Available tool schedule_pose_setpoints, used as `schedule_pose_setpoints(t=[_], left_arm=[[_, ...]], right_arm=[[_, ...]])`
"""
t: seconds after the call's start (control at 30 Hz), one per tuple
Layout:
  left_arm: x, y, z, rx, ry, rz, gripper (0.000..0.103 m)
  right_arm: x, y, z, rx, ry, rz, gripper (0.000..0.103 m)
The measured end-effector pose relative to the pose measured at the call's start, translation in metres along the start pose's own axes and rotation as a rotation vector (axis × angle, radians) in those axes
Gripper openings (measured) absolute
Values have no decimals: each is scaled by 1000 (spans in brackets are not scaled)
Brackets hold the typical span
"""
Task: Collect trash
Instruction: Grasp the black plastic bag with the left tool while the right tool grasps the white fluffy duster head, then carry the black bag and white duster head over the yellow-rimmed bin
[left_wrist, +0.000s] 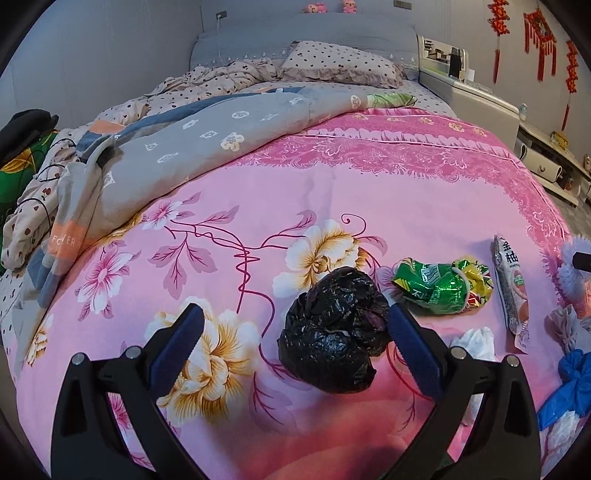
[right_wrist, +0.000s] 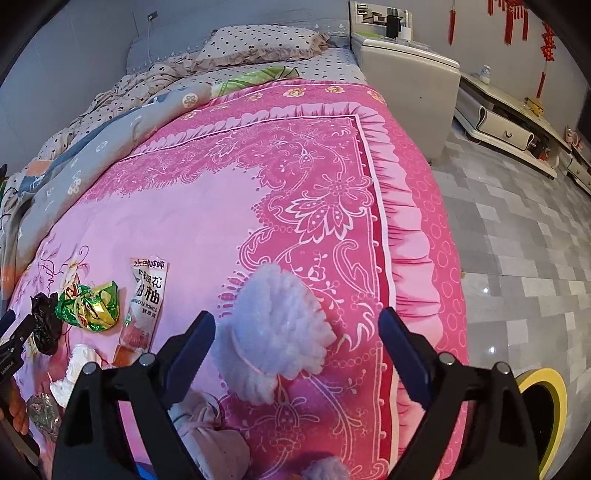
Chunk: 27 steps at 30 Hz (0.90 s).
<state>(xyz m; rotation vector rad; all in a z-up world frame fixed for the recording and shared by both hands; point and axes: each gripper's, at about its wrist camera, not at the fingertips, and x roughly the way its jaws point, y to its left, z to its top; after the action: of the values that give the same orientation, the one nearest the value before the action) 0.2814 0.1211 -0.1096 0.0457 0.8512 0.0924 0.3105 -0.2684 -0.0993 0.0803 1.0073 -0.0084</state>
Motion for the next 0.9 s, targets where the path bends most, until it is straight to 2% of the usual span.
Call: schedule_pose_setpoints(t=[0.13, 0.33, 0.4, 0.47, 0.5, 0.57, 0.67, 0.9], left_arm=[[14, -3, -1, 0, 13, -18, 95], [18, -19, -9, 43, -9, -23, 90], [21, -24, -10, 67, -1, -49, 77], [24, -29, -11, 81, 9, -70, 70], [27, -31, -11, 82, 18, -85, 60], [31, -31, -12, 71, 37, -109, 48], [35, -29, -13, 42, 47, -127, 42], [26, -17, -15, -24, 44, -157, 39]], right_arm=[[10, 5, 0, -24, 24, -11, 75], [10, 17, -3, -79, 13, -10, 55], [9, 22, -5, -100, -1, -19, 50], [10, 25, -6, -113, -6, -17, 47], [11, 25, -5, -111, -5, -13, 46], [14, 23, -4, -97, 2, -1, 40], [11, 21, -1, -88, -7, 11, 32], [2, 23, -3, -97, -34, 28, 27]])
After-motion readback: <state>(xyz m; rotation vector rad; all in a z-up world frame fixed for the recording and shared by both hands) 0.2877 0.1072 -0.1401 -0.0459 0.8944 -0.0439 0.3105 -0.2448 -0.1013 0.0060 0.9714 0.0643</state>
